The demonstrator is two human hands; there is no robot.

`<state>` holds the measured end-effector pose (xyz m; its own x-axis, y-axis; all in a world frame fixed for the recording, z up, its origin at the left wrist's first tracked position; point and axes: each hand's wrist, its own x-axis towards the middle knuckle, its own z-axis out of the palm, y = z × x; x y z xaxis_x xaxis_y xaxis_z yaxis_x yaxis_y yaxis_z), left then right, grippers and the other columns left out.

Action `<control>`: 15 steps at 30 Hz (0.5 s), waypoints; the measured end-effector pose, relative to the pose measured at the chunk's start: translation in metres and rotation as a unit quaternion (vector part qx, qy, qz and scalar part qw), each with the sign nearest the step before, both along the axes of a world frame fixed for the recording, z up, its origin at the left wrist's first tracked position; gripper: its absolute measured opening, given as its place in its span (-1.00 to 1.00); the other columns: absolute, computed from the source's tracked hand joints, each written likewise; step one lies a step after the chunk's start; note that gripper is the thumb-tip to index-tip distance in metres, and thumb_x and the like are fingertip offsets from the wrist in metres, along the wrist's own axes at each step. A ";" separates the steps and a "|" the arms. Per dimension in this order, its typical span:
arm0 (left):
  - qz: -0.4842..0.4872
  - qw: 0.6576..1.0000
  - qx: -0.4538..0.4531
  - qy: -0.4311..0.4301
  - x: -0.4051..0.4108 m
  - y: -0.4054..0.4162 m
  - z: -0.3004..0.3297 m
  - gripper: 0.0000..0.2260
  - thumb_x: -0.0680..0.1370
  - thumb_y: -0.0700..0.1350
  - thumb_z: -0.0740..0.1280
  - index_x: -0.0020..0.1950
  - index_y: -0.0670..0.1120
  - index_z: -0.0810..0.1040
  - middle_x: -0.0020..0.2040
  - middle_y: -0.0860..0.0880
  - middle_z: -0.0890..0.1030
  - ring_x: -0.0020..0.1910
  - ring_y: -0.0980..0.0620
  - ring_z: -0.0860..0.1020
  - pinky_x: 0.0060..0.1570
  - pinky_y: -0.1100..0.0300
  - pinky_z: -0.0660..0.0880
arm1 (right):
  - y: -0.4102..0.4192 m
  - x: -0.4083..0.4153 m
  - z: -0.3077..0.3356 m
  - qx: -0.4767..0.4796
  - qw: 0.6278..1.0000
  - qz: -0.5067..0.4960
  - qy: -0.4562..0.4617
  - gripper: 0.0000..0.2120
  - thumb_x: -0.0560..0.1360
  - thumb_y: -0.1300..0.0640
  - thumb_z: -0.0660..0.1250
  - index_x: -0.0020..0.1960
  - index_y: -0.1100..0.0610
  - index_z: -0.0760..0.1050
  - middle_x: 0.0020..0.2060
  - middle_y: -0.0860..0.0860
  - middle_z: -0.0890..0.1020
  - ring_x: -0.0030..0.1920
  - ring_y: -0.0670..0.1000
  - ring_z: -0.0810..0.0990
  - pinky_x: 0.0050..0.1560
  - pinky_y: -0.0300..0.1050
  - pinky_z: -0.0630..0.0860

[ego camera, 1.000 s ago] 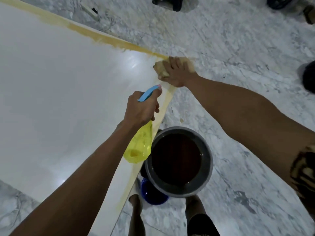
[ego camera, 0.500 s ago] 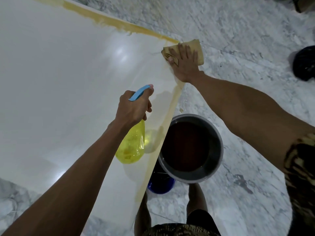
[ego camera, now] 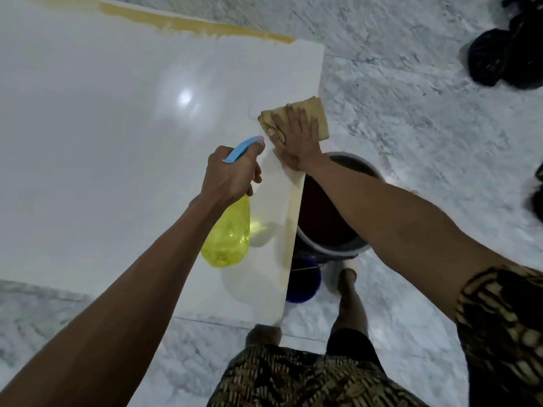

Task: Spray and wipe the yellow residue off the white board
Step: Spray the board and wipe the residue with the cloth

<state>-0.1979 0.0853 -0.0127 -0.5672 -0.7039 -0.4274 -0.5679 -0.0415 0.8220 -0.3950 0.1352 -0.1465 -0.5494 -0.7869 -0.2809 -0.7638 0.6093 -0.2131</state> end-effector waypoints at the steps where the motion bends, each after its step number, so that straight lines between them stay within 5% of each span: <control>1: -0.004 1.000 0.001 -0.003 0.007 0.001 0.002 -0.51 0.68 0.17 0.32 -0.09 -0.24 0.72 -0.25 -0.17 0.73 -0.27 -0.27 0.69 -0.15 -0.05 0.67 | 0.006 0.012 0.001 0.004 1.000 -0.002 -0.003 -0.41 0.65 -0.23 -0.13 0.62 -0.13 -0.18 0.62 0.04 -0.20 0.61 0.16 -0.24 0.55 0.27 -0.27; 5: -0.032 0.999 -0.007 -0.015 0.042 0.016 0.005 -0.47 0.67 0.19 0.32 -0.22 -0.24 0.68 -0.26 -0.18 0.73 -0.38 -0.15 0.64 -0.10 -0.09 0.68 | 0.037 0.064 0.002 -0.017 0.999 -0.020 -0.033 -0.44 0.65 -0.25 -0.19 0.61 -0.15 -0.15 0.62 0.00 -0.19 0.60 0.10 -0.27 0.55 0.23 -0.29; 15: -0.052 0.998 -0.016 -0.008 0.119 0.063 0.005 -0.49 0.68 0.16 0.31 -0.13 -0.25 0.71 -0.26 -0.15 0.73 -0.38 -0.15 0.64 -0.10 -0.09 0.68 | 0.101 0.172 -0.008 -0.041 0.999 -0.027 0.012 -0.43 0.64 -0.16 -0.06 0.62 -0.16 -0.11 0.63 0.03 -0.15 0.61 0.14 -0.24 0.54 0.25 -0.30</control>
